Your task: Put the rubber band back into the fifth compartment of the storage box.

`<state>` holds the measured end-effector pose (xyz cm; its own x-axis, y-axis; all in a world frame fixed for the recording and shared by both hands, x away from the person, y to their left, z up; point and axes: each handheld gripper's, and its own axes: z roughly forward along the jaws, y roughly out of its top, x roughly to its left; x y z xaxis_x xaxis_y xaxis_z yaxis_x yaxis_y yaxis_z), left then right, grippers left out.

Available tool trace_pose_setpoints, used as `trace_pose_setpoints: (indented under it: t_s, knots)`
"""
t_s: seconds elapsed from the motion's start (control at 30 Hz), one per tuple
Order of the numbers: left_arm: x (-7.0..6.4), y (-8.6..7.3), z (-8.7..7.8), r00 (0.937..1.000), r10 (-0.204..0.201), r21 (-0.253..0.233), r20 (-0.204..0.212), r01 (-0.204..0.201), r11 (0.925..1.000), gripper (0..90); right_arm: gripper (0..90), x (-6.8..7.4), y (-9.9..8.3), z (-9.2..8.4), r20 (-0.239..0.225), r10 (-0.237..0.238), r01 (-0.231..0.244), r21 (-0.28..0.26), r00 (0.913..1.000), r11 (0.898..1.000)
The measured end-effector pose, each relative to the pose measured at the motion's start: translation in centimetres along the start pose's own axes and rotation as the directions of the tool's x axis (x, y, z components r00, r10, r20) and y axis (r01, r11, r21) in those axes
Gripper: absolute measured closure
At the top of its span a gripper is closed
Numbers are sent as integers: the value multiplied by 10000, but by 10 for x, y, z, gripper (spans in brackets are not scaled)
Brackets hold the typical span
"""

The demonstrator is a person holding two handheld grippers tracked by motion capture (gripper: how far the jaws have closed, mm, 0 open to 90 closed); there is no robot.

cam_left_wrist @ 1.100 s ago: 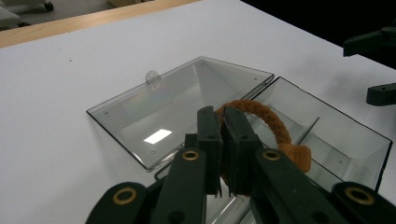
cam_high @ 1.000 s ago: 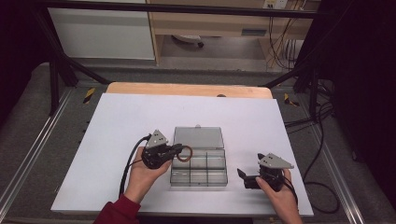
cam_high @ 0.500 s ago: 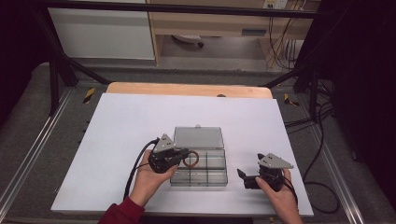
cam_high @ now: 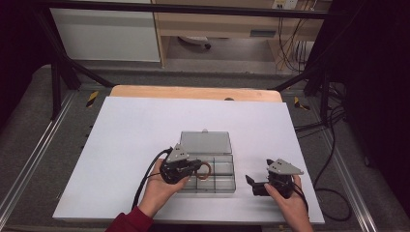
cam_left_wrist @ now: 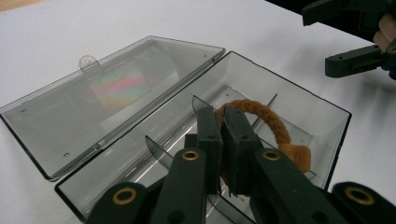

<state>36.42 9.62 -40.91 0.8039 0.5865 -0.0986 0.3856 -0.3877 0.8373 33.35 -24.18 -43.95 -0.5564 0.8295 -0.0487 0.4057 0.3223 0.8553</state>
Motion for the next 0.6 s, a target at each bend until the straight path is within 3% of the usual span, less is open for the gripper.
trace_pose_setpoints:
  t_s: [0.6]
  knots:
    - [-9, -5, 9, 9989, 296, 475, 364, -313, 9984, 853, 25, 0, 0, 0, 2, -23, 23, 3, 10000, 10000]
